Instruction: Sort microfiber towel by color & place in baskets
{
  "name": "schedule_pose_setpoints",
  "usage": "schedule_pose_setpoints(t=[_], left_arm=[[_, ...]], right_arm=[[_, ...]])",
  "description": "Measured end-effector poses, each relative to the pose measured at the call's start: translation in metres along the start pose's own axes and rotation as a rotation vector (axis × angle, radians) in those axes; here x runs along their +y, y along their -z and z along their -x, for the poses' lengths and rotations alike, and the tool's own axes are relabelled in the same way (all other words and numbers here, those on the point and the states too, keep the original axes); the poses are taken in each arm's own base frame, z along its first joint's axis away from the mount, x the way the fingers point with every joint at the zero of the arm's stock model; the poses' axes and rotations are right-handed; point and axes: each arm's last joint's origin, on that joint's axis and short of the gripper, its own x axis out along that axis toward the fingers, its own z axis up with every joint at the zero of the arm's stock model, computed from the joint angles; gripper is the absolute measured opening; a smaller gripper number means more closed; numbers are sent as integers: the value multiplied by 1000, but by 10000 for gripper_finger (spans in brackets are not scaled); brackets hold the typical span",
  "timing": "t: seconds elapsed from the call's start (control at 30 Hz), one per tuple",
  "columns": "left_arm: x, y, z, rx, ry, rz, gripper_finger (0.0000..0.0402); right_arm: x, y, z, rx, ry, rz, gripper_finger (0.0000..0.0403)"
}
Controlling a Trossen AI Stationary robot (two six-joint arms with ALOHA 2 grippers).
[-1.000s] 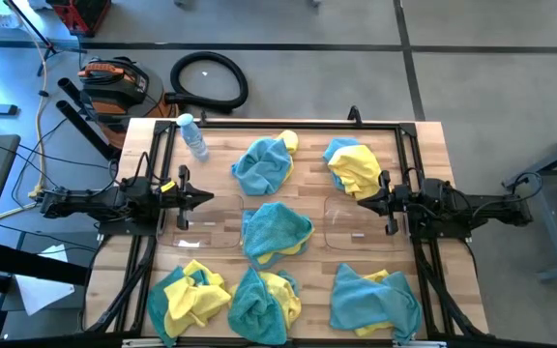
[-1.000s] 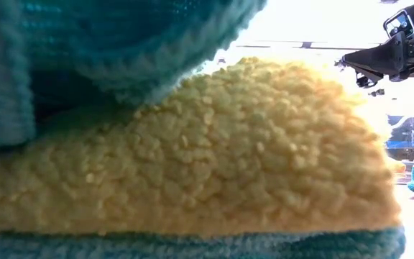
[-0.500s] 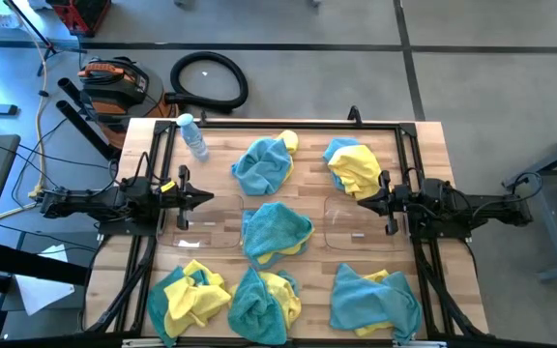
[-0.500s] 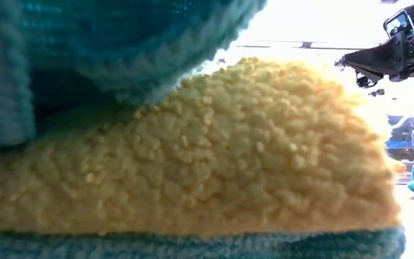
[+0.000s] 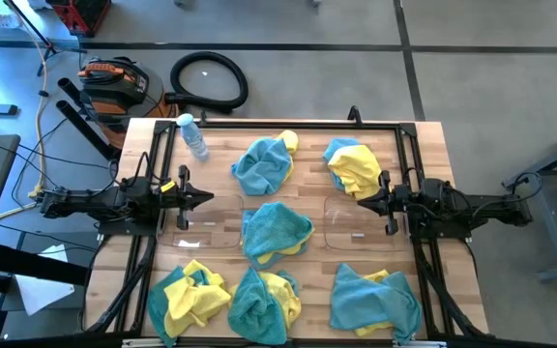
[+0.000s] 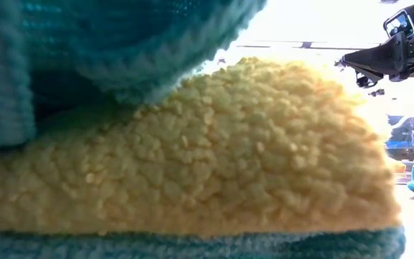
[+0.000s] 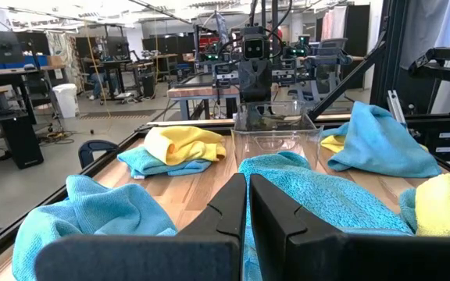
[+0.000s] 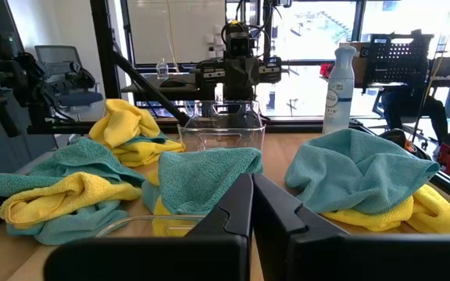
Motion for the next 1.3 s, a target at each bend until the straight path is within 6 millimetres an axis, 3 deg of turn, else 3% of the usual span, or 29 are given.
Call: schedule_pose_setpoints(t=[0.83,1.07,1.3], left_arm=[[0,0,0,0,-1,0,7],[0,0,0,0,0,0,7],[0,0,0,0,0,0,7]], right_arm=[[0,0,0,0,10,-47,0],[-4,-1,0,2,134,-36,0],[-4,-50,3,54,227,-54,0]])
